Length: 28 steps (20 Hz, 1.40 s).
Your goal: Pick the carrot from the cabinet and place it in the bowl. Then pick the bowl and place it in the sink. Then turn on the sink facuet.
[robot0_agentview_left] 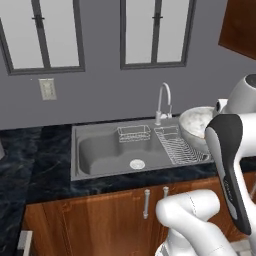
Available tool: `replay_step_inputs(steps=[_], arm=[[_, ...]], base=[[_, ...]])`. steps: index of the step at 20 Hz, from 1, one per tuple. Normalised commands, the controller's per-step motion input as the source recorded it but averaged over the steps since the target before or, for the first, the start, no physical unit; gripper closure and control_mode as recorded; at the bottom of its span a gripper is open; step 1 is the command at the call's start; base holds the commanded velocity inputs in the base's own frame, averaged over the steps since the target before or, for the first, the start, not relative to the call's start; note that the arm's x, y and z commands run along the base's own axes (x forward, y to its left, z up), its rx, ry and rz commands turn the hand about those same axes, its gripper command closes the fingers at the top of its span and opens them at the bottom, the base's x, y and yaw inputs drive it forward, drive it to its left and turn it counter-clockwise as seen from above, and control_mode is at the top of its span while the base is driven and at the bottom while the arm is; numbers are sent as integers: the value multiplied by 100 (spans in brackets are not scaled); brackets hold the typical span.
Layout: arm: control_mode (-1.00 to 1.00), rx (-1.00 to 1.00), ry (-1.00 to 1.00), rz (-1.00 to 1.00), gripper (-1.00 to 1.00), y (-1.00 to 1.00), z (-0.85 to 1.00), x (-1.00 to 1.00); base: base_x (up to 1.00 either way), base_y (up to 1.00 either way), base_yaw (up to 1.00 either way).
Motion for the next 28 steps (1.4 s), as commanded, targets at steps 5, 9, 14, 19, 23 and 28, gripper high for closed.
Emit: replay_step_inputs(steps=[5,9,14,19,23,28], arm=[[100,0,0,0,100,0,0,0],[100,0,0,0,100,0,0,0],[100,0,0,0,100,0,0,0],[100,0,0,0,100,0,0,0],[100,0,0,0,100,0,0,0],[100,0,0,0,100,0,0,0]], base=[[33,-28,-1],[29,-26,0],[31,-26,0],[41,-25,-1],[36,-26,-1],[19,-23,0]])
